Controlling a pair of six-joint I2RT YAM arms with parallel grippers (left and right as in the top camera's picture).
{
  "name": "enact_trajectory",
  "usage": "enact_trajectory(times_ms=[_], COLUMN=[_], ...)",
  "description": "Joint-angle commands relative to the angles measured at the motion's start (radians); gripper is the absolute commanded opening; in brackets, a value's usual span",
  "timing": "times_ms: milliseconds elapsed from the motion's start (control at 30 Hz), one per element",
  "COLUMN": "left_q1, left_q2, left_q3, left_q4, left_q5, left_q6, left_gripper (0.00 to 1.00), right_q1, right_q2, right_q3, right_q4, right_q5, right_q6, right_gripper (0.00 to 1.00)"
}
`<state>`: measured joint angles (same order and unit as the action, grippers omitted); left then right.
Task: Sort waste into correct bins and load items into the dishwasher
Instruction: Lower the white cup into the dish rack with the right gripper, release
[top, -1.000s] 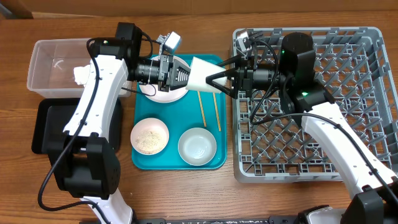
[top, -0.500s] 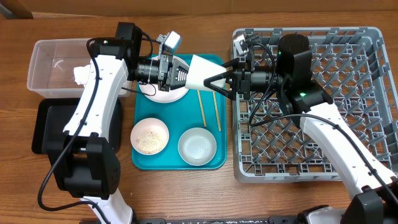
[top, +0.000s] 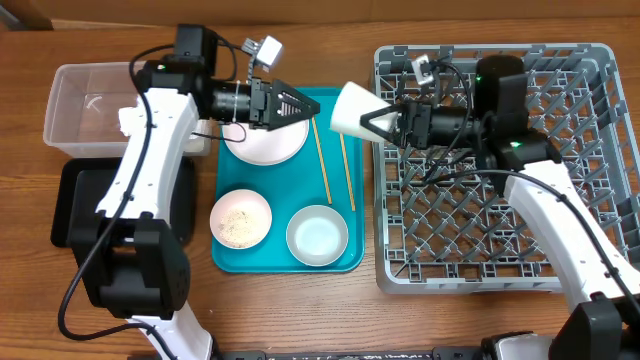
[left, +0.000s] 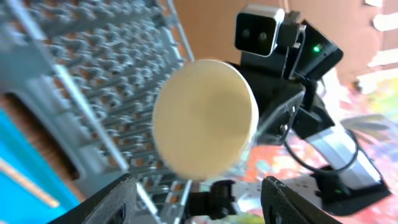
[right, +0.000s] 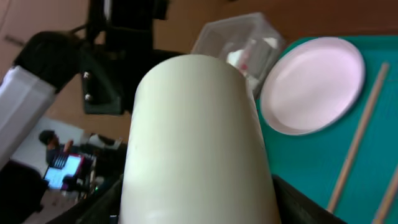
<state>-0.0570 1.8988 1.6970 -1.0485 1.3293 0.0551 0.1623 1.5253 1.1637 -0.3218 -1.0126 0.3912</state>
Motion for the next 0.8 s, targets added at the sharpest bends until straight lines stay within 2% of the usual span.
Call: enact_trajectory(times_ms=[0,100,400,567,700,767], left_q1=[0.034,0.038,0.035,0.030,0.018,0.011], left_q2=[-0.007,-0.007,-0.011,-0.012,-0.012,-0.012], left_q3=[0.014,0.015,0.111,0.202,0.214,0.214], left_q4=[0.028,0.047,0.017,-0.066,-0.095,-0.103], left_q5=[-0.233,-0.392,-0.648,-0.820,-0.876,-0.899], left_q6=[-0.015,-0.037,-0.036,-0.032,-0.023,-0.023], left_gripper=[0.67,0.67,0.64,0.65,0.65,0.65], right_q1=[0.000,0.001,0.040,0.245,0.368,0.388], right_q2=[-0.074,-0.162,-0.372,-0.368,-0.325,-0.302], right_q3=[0.014,0.015,0.016,0.016,0.016,0.016], right_q4=[-0.121,-0.304,-0.843,-0.989,-1.079,-1.096], right_q5=[0.218,0.377,0.718,0.896,1.001,1.013], right_q6=[0.002,0.003,0.115,0.291,0.438,0.455], right_gripper=[0.59,0.59,0.59,0.60,0.60,0.60])
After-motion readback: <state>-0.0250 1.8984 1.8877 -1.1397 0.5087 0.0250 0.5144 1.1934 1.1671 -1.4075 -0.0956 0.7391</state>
